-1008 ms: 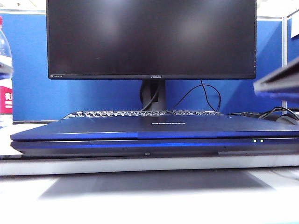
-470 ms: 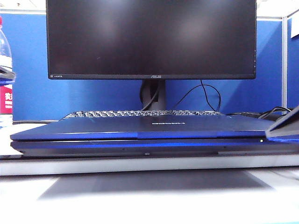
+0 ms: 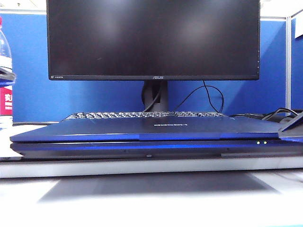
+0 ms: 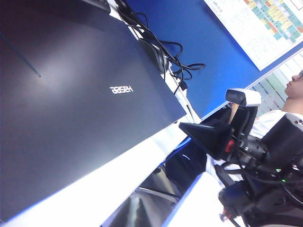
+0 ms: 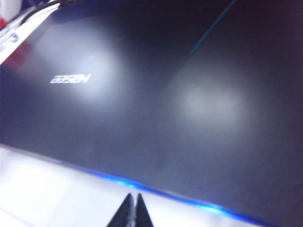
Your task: Open the lid of the black laptop.
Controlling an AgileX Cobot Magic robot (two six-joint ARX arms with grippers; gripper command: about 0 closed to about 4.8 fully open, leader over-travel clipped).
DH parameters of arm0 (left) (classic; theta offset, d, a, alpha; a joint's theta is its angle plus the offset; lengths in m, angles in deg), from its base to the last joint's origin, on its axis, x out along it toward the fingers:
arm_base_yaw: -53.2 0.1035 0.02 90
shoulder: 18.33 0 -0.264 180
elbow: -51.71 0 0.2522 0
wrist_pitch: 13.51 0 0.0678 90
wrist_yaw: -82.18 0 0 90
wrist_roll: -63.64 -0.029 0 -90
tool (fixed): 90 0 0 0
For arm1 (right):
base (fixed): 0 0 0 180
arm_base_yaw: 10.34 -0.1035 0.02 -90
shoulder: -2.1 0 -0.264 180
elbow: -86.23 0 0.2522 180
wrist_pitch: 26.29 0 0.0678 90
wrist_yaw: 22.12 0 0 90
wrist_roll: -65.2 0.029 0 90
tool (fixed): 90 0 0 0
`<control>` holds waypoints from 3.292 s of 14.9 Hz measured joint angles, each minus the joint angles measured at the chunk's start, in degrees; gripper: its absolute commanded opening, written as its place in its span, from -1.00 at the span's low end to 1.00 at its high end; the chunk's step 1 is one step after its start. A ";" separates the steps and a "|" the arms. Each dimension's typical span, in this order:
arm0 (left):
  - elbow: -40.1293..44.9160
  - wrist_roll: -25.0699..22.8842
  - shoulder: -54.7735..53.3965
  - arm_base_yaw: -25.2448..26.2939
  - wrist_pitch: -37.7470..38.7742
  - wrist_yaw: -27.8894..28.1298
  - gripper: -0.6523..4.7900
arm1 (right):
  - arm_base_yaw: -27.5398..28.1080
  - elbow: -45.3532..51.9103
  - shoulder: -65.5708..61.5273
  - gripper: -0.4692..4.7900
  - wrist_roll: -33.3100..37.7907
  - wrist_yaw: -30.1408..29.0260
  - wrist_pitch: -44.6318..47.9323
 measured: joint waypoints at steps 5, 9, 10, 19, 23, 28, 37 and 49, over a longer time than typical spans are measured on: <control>-0.04 2.69 -8.37 0.00 0.39 -8.28 -0.78 | 0.00 0.00 0.00 -0.84 -0.07 0.79 0.07; -0.04 2.60 -12.48 -0.81 0.35 -3.41 -0.78 | 0.00 0.00 0.00 -0.84 -0.07 0.79 0.07; -0.04 2.38 -12.48 -3.06 0.20 -0.13 -0.78 | 0.00 0.00 0.00 -0.84 -0.07 0.79 0.07; -0.02 -1.44 -12.48 -11.34 0.44 19.50 -0.78 | -0.04 0.00 -0.63 -0.84 -0.07 1.03 0.09; 0.04 -1.77 -12.48 -11.61 -0.31 23.78 -0.78 | -0.04 0.00 -0.63 -0.84 -0.07 1.62 0.09; 0.04 -3.17 -12.55 -11.65 0.04 24.98 -0.78 | -0.04 0.00 -0.63 -0.84 -0.07 2.05 0.11; -2.19 1.57 -14.01 -19.52 -6.75 11.17 -0.78 | -0.04 0.00 -0.63 -0.84 -0.07 2.27 0.13; -27.82 -9.49 -55.19 -46.45 7.74 50.40 -0.78 | -0.07 0.00 -0.59 -0.84 -0.11 2.34 0.20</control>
